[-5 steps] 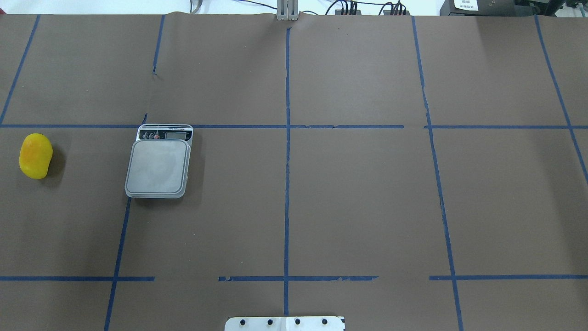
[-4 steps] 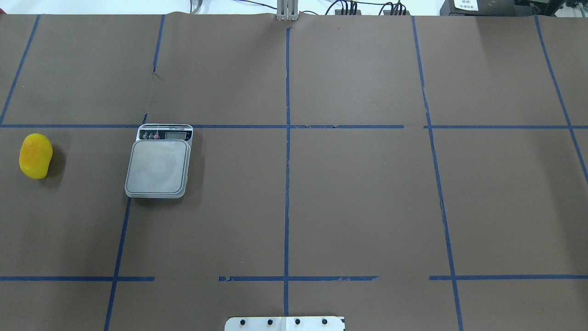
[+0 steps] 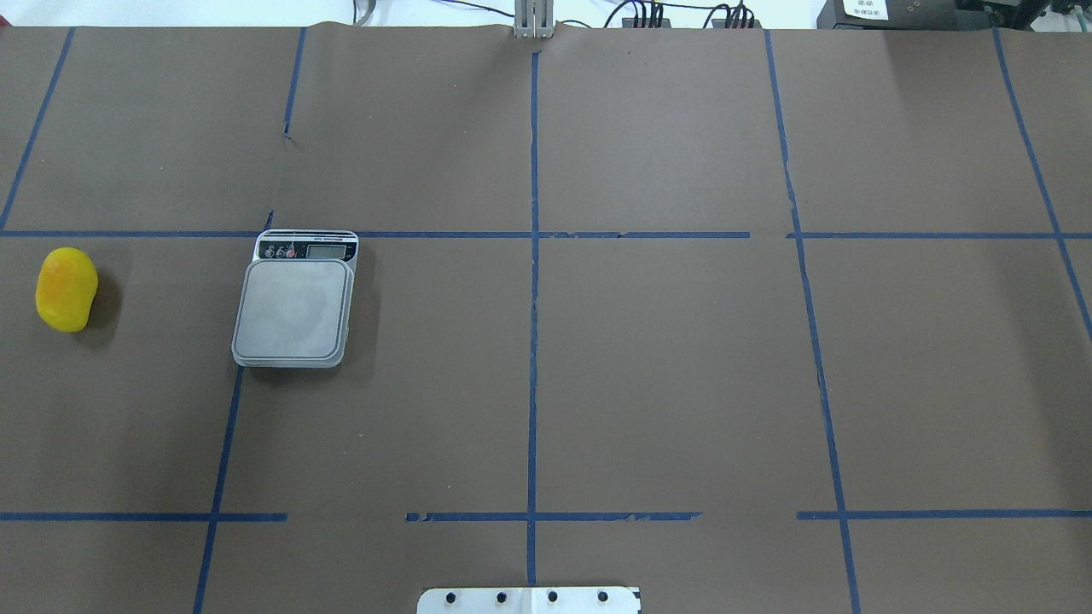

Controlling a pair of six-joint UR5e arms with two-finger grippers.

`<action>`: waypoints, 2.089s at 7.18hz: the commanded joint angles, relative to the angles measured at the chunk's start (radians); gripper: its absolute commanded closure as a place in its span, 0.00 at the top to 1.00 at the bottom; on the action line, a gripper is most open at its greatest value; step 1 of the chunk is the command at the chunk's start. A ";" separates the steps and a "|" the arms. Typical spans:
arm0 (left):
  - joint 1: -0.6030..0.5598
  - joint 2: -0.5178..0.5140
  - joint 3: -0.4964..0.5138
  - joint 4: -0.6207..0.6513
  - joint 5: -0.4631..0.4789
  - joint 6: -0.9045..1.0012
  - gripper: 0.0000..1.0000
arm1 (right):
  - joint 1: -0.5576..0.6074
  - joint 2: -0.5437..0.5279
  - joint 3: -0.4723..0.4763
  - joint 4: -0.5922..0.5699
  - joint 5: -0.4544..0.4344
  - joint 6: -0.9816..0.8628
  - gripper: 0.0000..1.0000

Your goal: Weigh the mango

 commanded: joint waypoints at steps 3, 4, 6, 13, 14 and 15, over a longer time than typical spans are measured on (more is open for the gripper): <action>0.367 -0.083 0.181 -0.295 0.024 -0.564 1.00 | 0.000 0.001 0.000 0.000 0.000 0.000 1.00; 0.401 -0.084 0.192 -0.309 0.106 -0.580 1.00 | 0.000 0.001 0.000 0.000 0.000 0.000 1.00; 0.429 -0.095 0.227 -0.352 0.119 -0.594 1.00 | 0.000 0.000 0.000 0.000 0.000 0.000 1.00; 0.534 -0.157 0.322 -0.358 0.124 -0.634 0.66 | 0.000 0.001 0.000 0.000 0.000 0.000 1.00; 0.534 -0.157 0.322 -0.358 0.124 -0.632 0.33 | 0.000 0.001 0.000 0.000 0.000 0.000 1.00; 0.532 -0.158 0.290 -0.352 0.122 -0.637 0.00 | 0.000 0.000 0.000 0.000 0.000 0.000 1.00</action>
